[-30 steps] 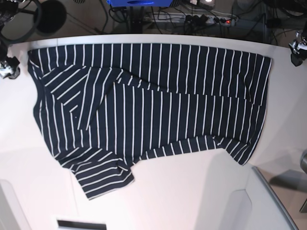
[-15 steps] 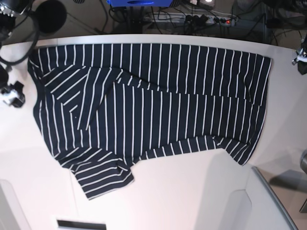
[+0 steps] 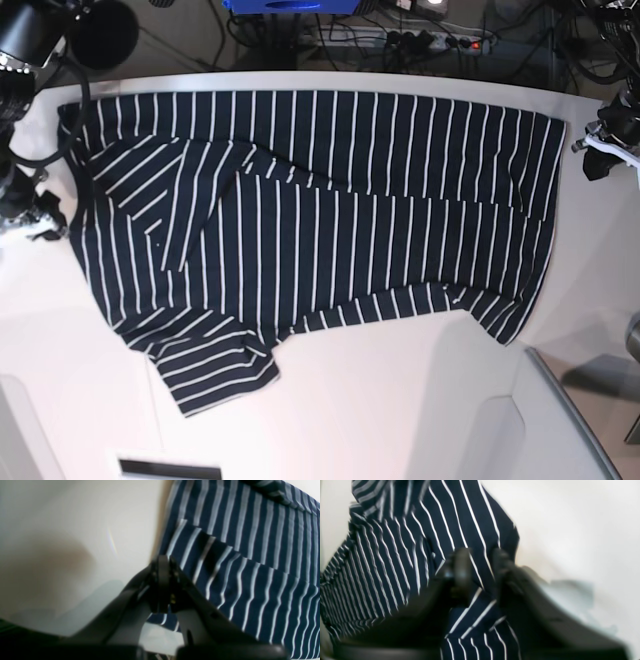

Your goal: Layout the t-shirt on the table in an organized manner, then fold the t-shirt properly

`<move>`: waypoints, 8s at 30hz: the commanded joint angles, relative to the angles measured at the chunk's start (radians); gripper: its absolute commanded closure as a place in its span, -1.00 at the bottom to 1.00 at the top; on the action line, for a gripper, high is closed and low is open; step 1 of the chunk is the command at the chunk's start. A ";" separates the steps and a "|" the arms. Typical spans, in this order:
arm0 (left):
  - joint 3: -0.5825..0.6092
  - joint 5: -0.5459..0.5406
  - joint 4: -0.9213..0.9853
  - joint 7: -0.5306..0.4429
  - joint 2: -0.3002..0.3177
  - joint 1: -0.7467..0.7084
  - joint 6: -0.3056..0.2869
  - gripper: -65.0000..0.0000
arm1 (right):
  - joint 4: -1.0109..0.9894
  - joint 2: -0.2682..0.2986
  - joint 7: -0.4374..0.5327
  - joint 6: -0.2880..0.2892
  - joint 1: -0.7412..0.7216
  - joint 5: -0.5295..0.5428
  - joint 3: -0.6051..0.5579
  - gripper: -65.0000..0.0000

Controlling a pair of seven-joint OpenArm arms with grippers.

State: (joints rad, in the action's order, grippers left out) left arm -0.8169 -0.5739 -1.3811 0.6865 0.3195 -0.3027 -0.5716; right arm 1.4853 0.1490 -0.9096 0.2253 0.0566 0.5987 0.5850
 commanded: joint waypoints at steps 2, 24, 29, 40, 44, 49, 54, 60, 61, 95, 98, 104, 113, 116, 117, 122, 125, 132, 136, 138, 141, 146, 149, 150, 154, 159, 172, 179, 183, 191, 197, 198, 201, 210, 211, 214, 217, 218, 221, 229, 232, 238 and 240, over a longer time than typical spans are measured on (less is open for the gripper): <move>-0.005 -0.014 -0.016 -0.020 0.017 0.001 -0.003 1.00 | -0.013 0.019 0.014 0.007 -0.011 0.013 0.003 0.98; -0.009 -0.014 -0.016 -0.020 0.007 -0.019 -0.003 1.00 | -0.122 0.018 0.016 0.009 -0.010 0.013 0.003 1.00; -0.011 -0.014 -0.011 -0.020 0.007 -0.025 -0.003 1.00 | -0.122 0.018 0.016 0.009 -0.010 0.013 0.003 1.00; -0.005 -0.014 -0.019 -0.020 0.007 -0.025 -0.003 1.00 | -0.130 0.018 0.016 0.009 -0.008 0.013 0.003 1.00; -0.011 -0.014 -0.019 -0.020 0.010 -0.040 -0.003 1.00 | -0.130 0.018 0.050 0.009 0.004 0.013 0.003 1.00; -0.006 -0.013 -0.021 -0.020 0.014 -0.053 -0.005 1.00 | -0.120 0.057 0.128 0.010 0.024 0.010 -0.092 1.00; -0.005 -0.013 -0.067 -0.020 0.011 -0.065 -0.113 1.00 | -0.074 0.148 0.251 0.000 0.070 0.010 -0.428 1.00; 0.070 0.277 -0.246 -0.095 -0.030 -0.086 -0.126 1.00 | -0.065 0.163 0.383 -0.182 0.098 -0.224 -0.664 1.00; 0.090 0.351 -0.249 -0.144 -0.047 -0.086 -0.126 1.00 | -0.065 0.156 0.386 -0.215 0.098 -0.280 -0.692 1.00; 0.135 0.432 -0.128 -0.321 -0.098 -0.079 -0.126 1.00 | 0.004 0.041 0.384 -0.234 0.177 -0.403 -0.532 1.00; 0.135 0.434 -0.136 -0.321 -0.099 -0.077 -0.126 1.00 | 0.047 0.041 0.384 -0.234 0.203 -0.403 -0.531 1.00; 0.135 0.434 -0.133 -0.321 -0.098 -0.080 -0.126 1.00 | 0.039 0.045 0.384 -0.234 0.214 -0.403 -0.529 1.00; 0.136 0.434 -0.175 -0.321 -0.098 -0.097 -0.126 1.00 | 0.087 0.044 0.378 -0.234 0.210 -0.403 -0.537 1.00; 0.135 0.434 -0.191 -0.321 -0.096 -0.106 -0.126 1.00 | 0.123 0.045 0.378 -0.234 0.214 -0.405 -0.538 1.00; 0.135 0.434 -0.191 -0.321 -0.096 -0.106 -0.126 1.00 | 0.127 0.045 0.378 -0.234 0.220 -0.405 -0.535 1.00; 0.143 0.434 -0.189 -0.321 -0.073 -0.097 -0.126 1.00 | 0.125 0.065 0.378 -0.234 0.220 -0.405 -0.531 1.00; 0.144 0.434 -0.245 -0.319 -0.078 -0.102 -0.126 1.00 | 0.140 0.068 0.380 -0.234 0.248 -0.405 -0.529 1.00; 0.140 0.429 -0.211 -0.319 -0.081 -0.102 -0.126 1.00 | 0.125 0.062 0.383 -0.234 0.243 -0.405 -0.529 1.00; 0.136 0.429 -0.203 -0.319 -0.079 -0.105 -0.126 1.00 | 0.128 0.060 0.381 -0.234 0.246 -0.405 -0.531 1.00; 0.144 0.434 -0.202 -0.319 -0.079 -0.099 -0.126 1.00 | 0.125 0.065 0.381 -0.234 0.239 -0.405 -0.529 1.00; 0.146 0.426 -0.209 -0.319 -0.082 -0.080 -0.126 1.00 | 0.128 0.067 0.375 -0.234 0.214 -0.405 -0.529 1.00; 0.186 0.435 -0.203 -0.316 -0.089 -0.066 -0.126 1.00 | 0.234 0.067 0.280 -0.234 0.237 -0.405 -0.529 1.00; 0.230 0.435 -0.195 -0.314 -0.089 -0.071 -0.126 1.00 | 0.205 0.065 0.280 -0.234 0.226 -0.405 -0.529 1.00; 0.242 0.435 -0.195 -0.314 -0.090 -0.071 -0.126 1.00 | 0.189 0.065 0.280 -0.234 0.222 -0.405 -0.529 1.00; 0.282 0.435 -0.191 -0.314 -0.092 -0.068 -0.126 1.00 | 0.160 0.064 0.280 -0.234 0.234 -0.405 -0.527 1.00; 0.271 0.435 -0.091 -0.321 -0.085 -0.025 -0.126 1.00 | 0.048 0.060 0.300 -0.234 0.211 -0.405 -0.477 1.00; 0.273 0.435 -0.034 -0.321 -0.067 -0.019 -0.126 1.00 | -0.084 0.037 0.406 -0.232 0.228 -0.405 -0.386 1.00; 0.227 0.435 -0.027 -0.321 -0.055 -0.023 -0.126 1.00 | 0.068 0.037 0.422 -0.232 0.269 -0.405 -0.386 1.00; 0.207 0.435 -0.024 -0.321 -0.038 -0.023 -0.126 1.00 | 0.093 0.037 0.422 -0.232 0.269 -0.405 -0.391 1.00; 0.207 0.437 0.062 -0.322 0.008 -0.022 -0.126 1.00 | 0.091 0.019 0.422 -0.232 0.274 -0.405 -0.463 1.00; 0.202 0.437 0.075 -0.322 0.011 -0.042 -0.126 1.00 | 0.087 0.018 0.422 -0.232 0.269 -0.405 -0.495 1.00; 0.204 0.437 0.084 -0.322 0.025 -0.045 -0.126 1.00 | 0.081 0.018 0.422 -0.232 0.269 -0.405 -0.495 1.00; 0.201 0.435 0.154 -0.325 0.057 -0.045 -0.126 1.00 | 0.070 0.021 0.422 -0.232 0.274 -0.405 -0.494 1.00; 0.144 0.426 0.115 -0.452 0.045 -0.068 -0.126 1.00 | 0.079 0.022 0.422 -0.232 0.271 -0.405 -0.500 1.00; 0.143 0.426 0.088 -0.452 0.030 -0.068 -0.126 1.00 | 0.079 0.021 0.422 -0.232 0.271 -0.405 -0.500 1.00; 0.144 0.424 0.019 -0.451 0.000 -0.071 -0.126 1.00 | 0.070 0.021 0.422 -0.232 0.262 -0.405 -0.500 1.00; 0.152 0.424 -0.007 -0.451 -0.029 -0.062 -0.126 1.00 | 0.058 0.022 0.422 -0.232 0.251 -0.405 -0.495 1.00; 0.153 0.424 -0.005 -0.451 -0.036 -0.059 -0.126 1.00 | 0.050 0.022 0.422 -0.232 0.249 -0.405 -0.495 1.00; 0.215 0.435 0.030 -0.451 -0.047 -0.028 -0.126 1.00 | 0.007 0.022 0.422 -0.232 0.236 -0.405 -0.495 1.00; 0.253 0.435 0.220 -0.456 -0.038 0.030 -0.126 1.00 | -0.061 0.022 0.427 -0.232 0.236 -0.405 -0.492 1.00; 0.256 0.437 0.225 -0.456 -0.033 0.020 -0.126 1.00 | -0.065 0.021 0.427 -0.235 0.248 -0.405 -0.492 1.00; 0.255 0.437 0.223 -0.457 -0.020 -0.003 -0.126 1.00 | -0.061 0.018 0.429 -0.237 0.282 -0.405 -0.492 1.00; 0.255 0.437 0.222 -0.457 -0.020 -0.023 -0.126 1.00 | -0.056 0.018 0.429 -0.237 0.294 -0.405 -0.492 1.00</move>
State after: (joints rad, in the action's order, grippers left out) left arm -0.5591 -0.1356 -1.1484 0.2348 0.2836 -0.3134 -0.6933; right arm 1.4269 0.1619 -0.4370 -0.0078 0.3336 0.1982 0.0879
